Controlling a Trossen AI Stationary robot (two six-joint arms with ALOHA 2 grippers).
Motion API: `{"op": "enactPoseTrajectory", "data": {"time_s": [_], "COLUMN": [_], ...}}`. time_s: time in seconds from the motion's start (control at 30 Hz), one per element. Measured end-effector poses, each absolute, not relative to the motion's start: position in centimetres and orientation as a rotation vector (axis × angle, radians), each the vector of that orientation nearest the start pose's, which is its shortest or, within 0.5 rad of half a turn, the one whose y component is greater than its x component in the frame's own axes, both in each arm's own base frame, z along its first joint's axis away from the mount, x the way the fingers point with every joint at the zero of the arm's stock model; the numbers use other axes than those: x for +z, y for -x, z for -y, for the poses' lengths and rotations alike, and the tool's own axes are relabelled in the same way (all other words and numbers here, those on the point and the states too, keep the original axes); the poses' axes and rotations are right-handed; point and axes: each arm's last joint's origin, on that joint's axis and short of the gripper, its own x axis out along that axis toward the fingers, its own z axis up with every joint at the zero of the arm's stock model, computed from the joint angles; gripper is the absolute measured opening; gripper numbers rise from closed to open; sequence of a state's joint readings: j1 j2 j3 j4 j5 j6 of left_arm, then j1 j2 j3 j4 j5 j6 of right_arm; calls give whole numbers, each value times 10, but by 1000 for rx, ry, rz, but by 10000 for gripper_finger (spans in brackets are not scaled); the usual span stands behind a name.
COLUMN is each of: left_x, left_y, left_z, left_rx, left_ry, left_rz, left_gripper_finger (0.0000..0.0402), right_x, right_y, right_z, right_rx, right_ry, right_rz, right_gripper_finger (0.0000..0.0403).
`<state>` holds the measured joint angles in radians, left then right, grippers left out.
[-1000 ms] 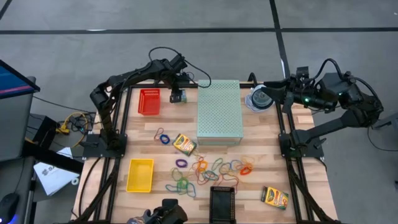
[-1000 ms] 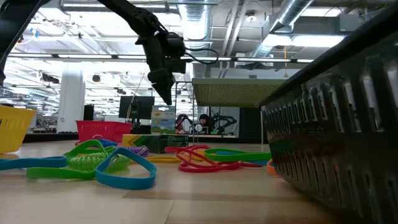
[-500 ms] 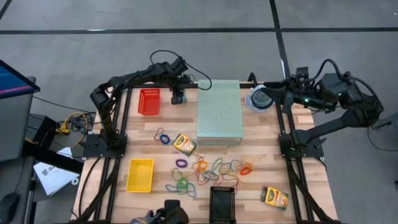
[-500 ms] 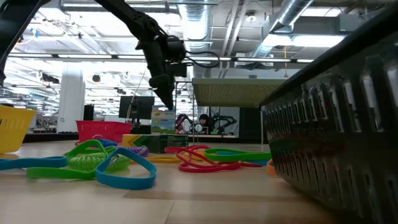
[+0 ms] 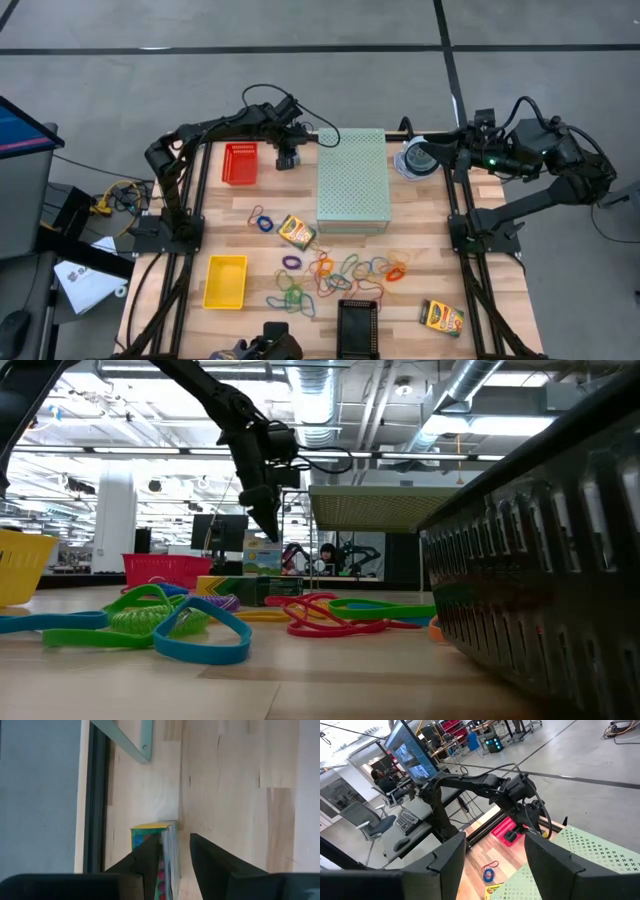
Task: Pick & Place Office Desk Supplies
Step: Put the crayon box into the red bin
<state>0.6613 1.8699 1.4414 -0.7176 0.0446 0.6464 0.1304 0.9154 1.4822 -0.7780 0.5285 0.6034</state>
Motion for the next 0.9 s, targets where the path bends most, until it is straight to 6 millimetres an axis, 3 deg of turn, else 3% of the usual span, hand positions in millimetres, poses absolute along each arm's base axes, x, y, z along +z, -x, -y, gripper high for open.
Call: {"op": "enactPoseTrajectory", "data": {"time_s": [0.2,0.43,0.57,0.67,0.9], "left_x": [220,221,222,229,273], "left_y": [-306,-306,-305,-303,-287], "left_z": [-237,-238,-239,-237,-231], "left_rx": [197,242,258,279,352], "left_ry": [-183,-195,-188,-203,-262], "left_rz": [-1188,-1203,-1205,-1196,-1089], "left_gripper_finger": [84,8,3,2,1], "right_x": [476,476,475,475,475], "right_y": [-125,-125,-125,-125,-129], "right_z": [-2,-2,-2,-2,-2], "right_rx": [-444,-444,-444,-445,-447], "right_ry": [-527,-532,-532,-534,-532], "right_rz": [-74,-73,-74,-73,-82], "right_gripper_finger": [201,201,201,201,201]}}
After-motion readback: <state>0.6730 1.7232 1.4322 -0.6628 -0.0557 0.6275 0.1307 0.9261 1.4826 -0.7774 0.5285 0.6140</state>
